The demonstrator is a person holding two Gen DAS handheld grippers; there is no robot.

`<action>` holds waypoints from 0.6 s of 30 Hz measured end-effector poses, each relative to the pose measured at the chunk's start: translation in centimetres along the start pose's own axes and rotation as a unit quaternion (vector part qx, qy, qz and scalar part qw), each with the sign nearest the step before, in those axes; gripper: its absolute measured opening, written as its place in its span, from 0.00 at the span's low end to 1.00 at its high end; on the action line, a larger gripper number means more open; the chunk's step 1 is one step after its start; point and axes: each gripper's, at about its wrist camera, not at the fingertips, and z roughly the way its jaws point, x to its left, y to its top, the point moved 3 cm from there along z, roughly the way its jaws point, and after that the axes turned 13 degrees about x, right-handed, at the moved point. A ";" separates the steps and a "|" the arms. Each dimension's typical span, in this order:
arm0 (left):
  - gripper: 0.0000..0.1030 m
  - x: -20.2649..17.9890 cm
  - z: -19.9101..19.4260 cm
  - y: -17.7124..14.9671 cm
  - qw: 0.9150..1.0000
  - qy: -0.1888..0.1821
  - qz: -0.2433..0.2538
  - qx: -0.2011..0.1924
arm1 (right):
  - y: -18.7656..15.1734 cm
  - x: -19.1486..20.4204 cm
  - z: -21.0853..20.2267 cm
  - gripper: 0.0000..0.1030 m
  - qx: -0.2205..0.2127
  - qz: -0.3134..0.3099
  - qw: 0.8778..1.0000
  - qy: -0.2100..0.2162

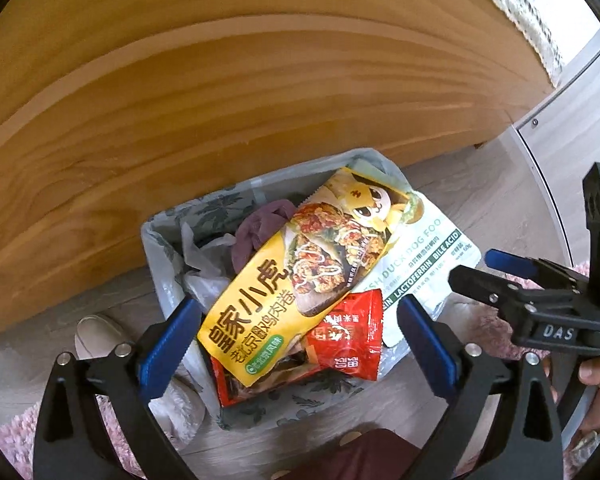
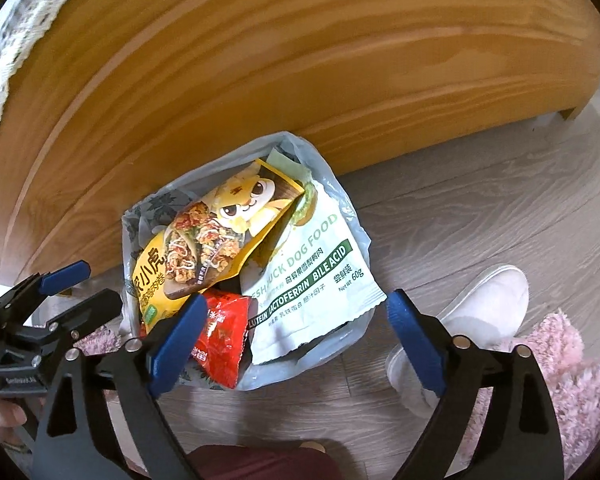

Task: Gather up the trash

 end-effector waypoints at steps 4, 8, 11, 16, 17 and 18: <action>0.93 0.4 -0.9 -0.2 1.000 0.006 -0.009 -0.011 | -0.2 0.6 -0.6 0.92 -0.014 -0.009 1.000 -0.010; 0.93 0.7 -2.3 -0.5 1.000 0.003 -0.016 -0.026 | -0.4 1.2 -2.2 0.92 -0.033 -0.025 0.999 -0.025; 0.93 0.7 -4.0 -1.0 0.999 0.005 -0.009 -0.047 | -0.6 2.2 -4.0 0.92 -0.053 -0.052 0.996 -0.049; 0.93 1.4 -8.0 -2.4 0.995 0.012 -0.006 -0.103 | -1.8 4.0 -7.2 0.92 -0.087 -0.097 0.989 -0.074; 0.93 1.5 -8.8 -2.5 0.994 0.007 -0.009 -0.112 | -2.2 4.3 -7.8 0.92 -0.092 -0.104 0.987 -0.075; 0.93 1.5 -9.7 -2.8 0.993 0.001 -0.010 -0.121 | -2.6 4.5 -8.3 0.92 -0.097 -0.109 0.986 -0.074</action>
